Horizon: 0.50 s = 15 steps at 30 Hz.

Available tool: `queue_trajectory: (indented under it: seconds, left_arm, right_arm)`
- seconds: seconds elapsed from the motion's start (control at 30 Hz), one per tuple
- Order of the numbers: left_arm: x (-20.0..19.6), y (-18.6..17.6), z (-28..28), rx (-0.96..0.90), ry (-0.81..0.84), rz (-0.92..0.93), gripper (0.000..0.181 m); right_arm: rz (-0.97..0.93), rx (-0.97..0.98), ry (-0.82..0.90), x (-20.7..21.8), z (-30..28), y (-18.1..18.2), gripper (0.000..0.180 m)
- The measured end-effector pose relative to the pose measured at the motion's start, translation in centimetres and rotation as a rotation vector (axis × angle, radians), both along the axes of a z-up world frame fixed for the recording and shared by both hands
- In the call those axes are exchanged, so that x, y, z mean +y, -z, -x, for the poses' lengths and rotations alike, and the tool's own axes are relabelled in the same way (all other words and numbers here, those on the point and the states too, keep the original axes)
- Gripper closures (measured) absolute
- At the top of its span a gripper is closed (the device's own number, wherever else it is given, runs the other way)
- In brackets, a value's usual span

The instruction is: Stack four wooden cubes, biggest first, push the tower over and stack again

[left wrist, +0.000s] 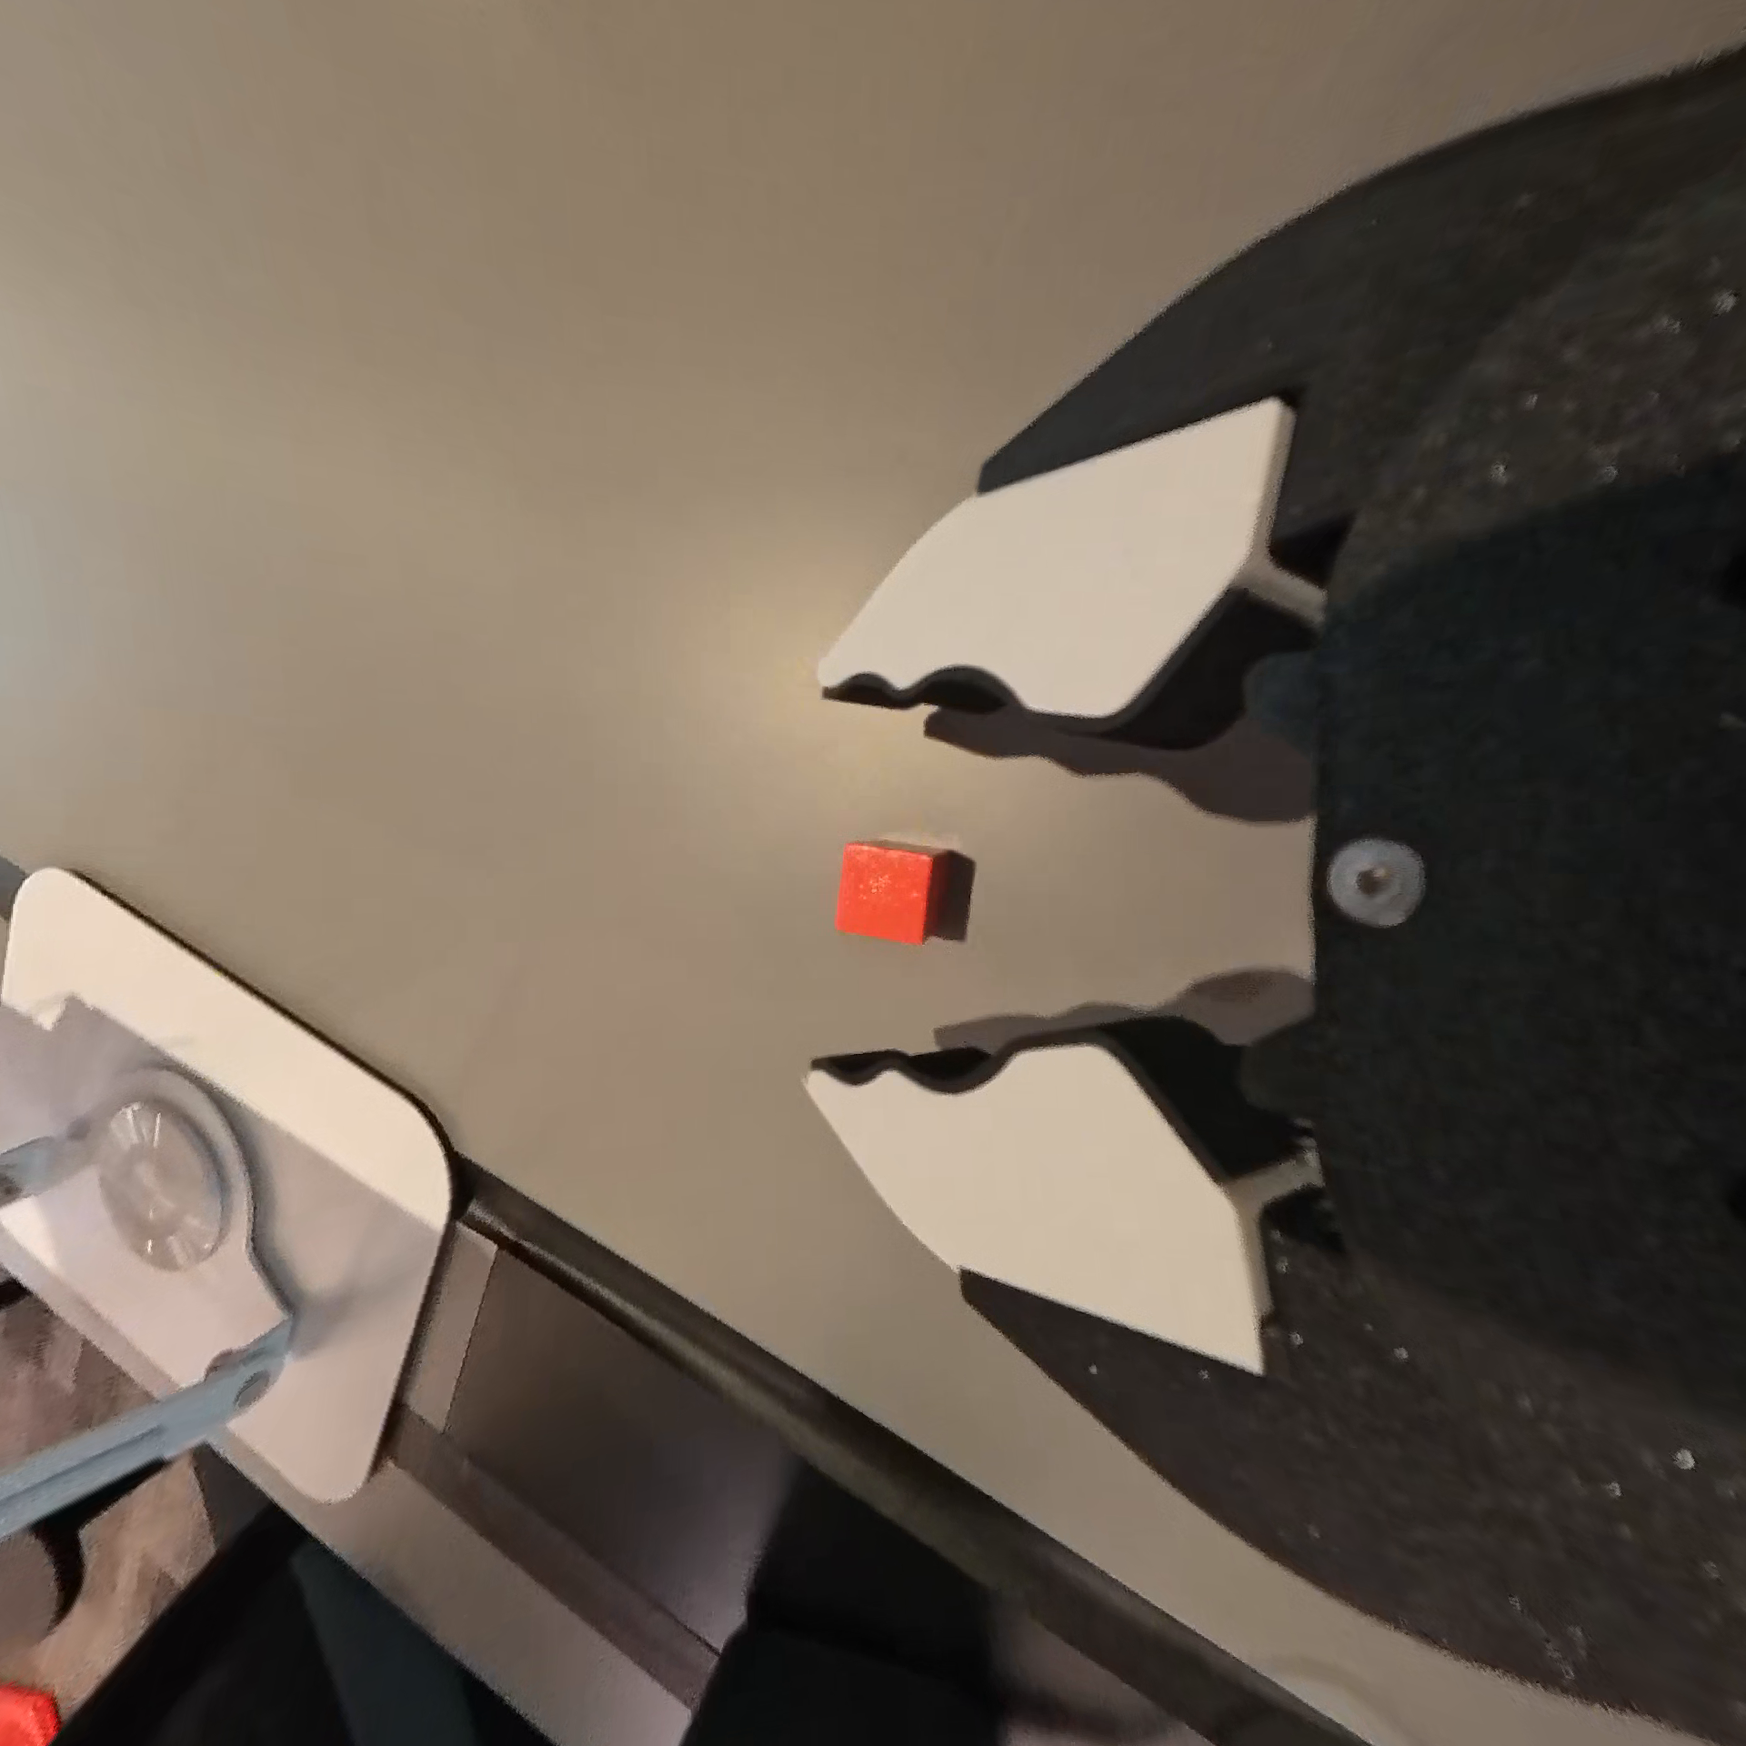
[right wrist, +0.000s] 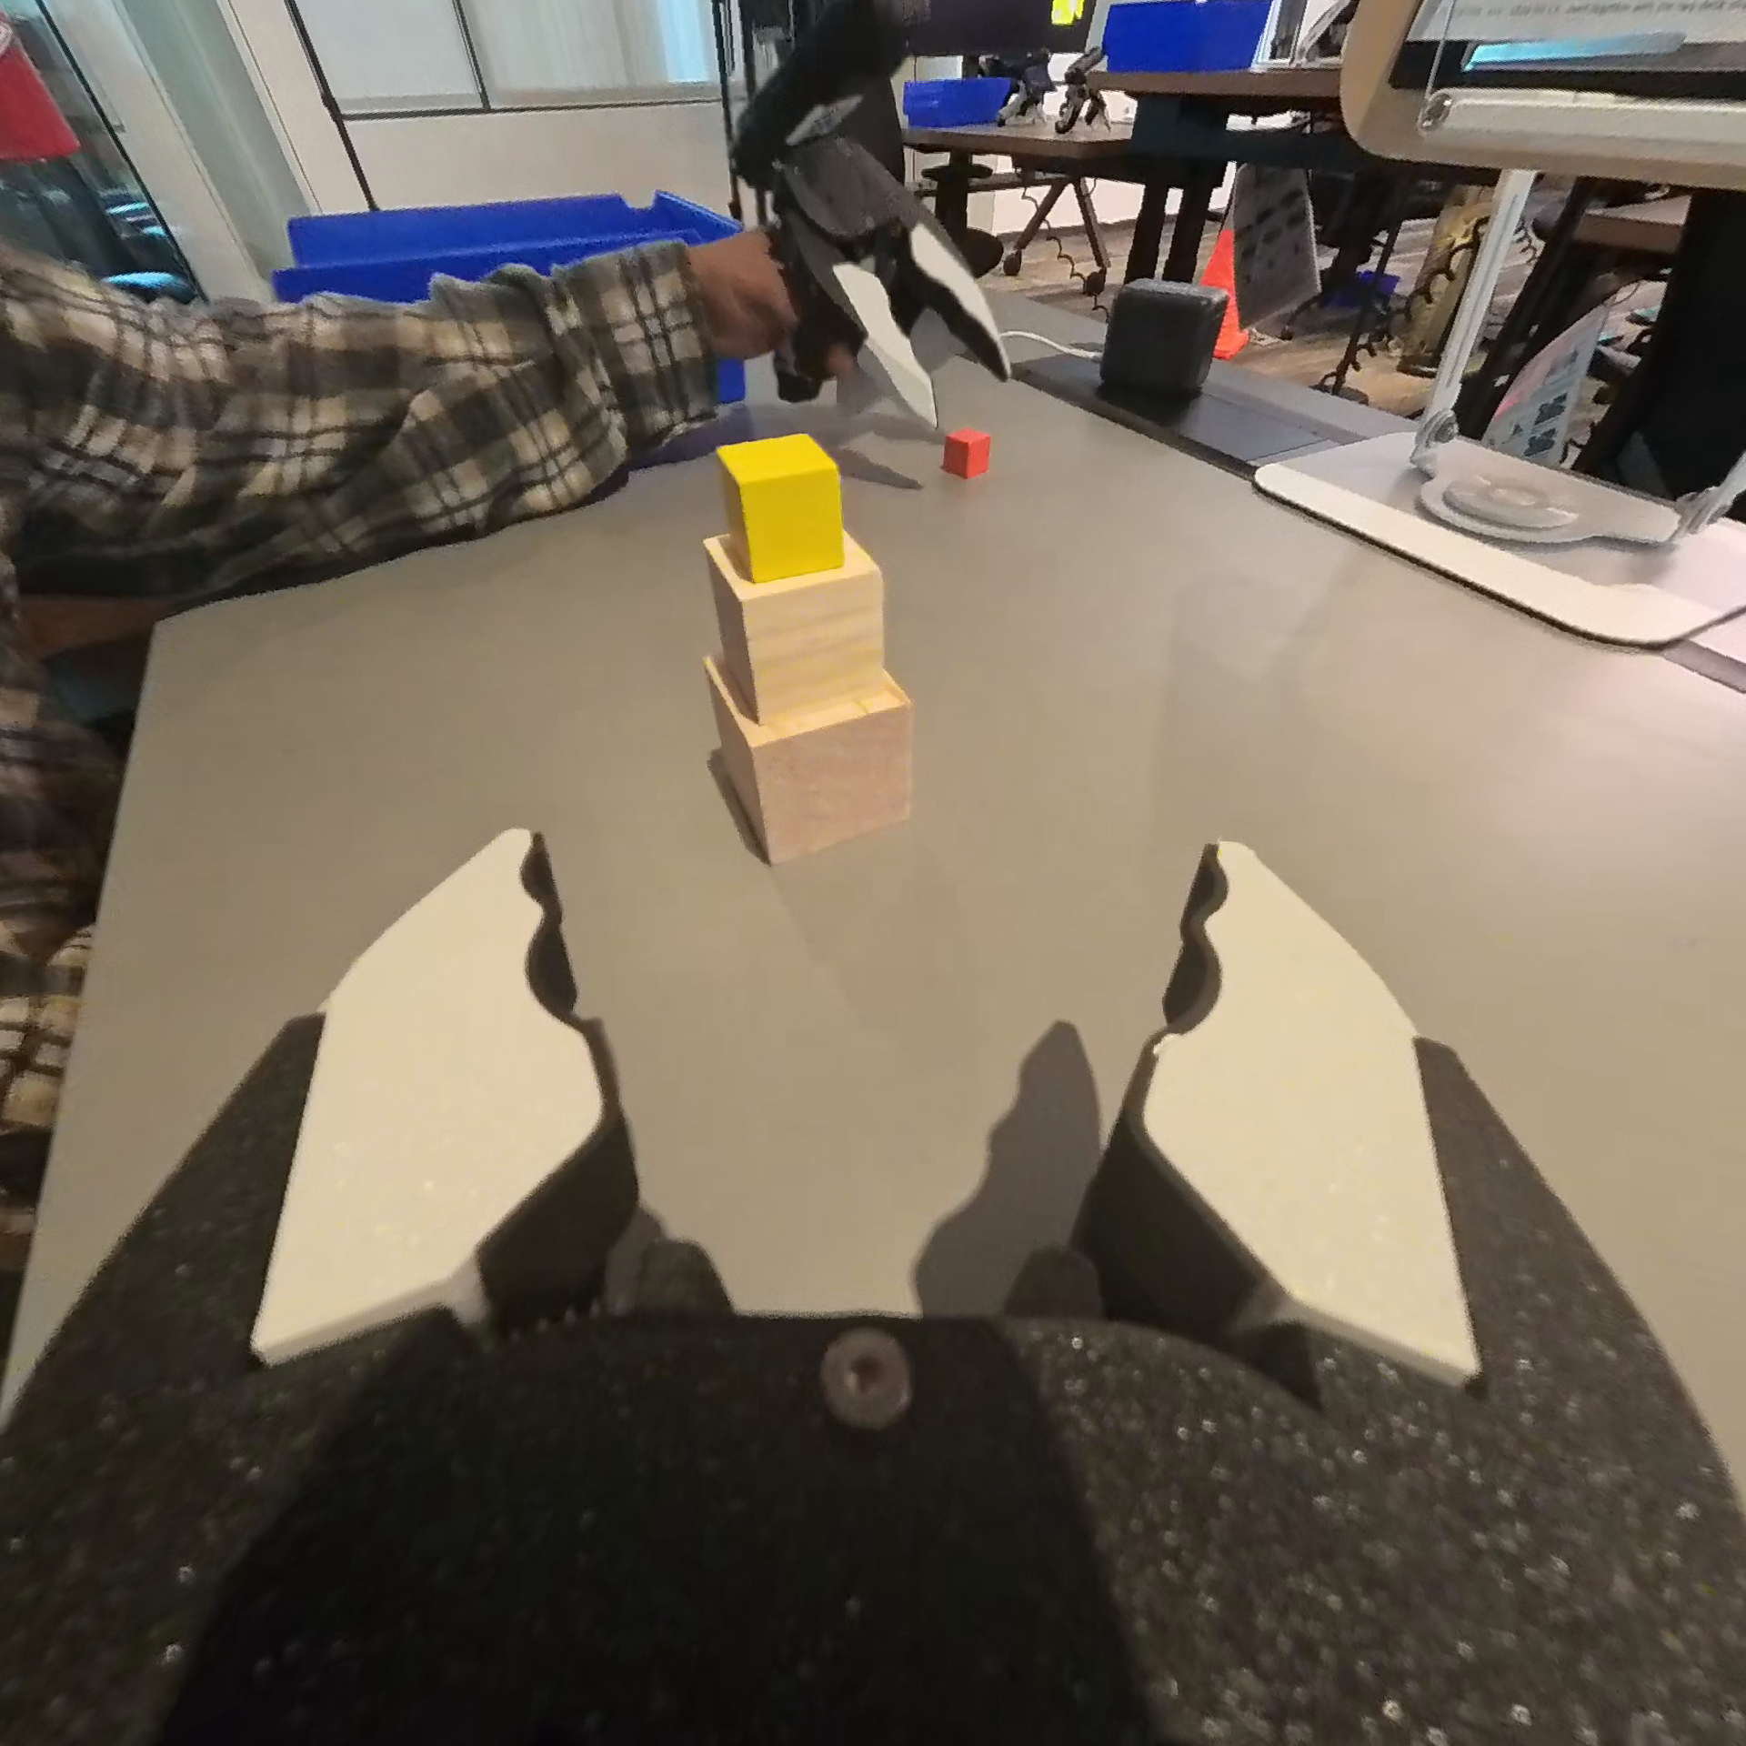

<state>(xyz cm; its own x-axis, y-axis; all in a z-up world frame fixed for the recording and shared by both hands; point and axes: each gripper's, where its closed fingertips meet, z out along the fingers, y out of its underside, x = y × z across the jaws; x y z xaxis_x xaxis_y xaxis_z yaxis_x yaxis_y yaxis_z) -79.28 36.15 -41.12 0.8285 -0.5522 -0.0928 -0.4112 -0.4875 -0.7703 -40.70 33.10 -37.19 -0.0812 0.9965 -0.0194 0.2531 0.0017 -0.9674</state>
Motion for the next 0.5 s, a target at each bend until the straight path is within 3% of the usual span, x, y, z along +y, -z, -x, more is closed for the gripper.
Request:
queue_trajectory:
  seconds: [0.2,0.5]
  left_arm:
    - [0.0,1.7,-0.1,0.004,0.093,0.066,0.118]
    - [0.0,3.0,0.1,0.0,0.097,0.113,0.125]
  right_arm:
    - [-0.006,-0.018,-0.007,0.0,0.7,0.2,0.056]
    - [-0.006,-0.025,-0.021,-0.2,1.2,0.3,0.056]
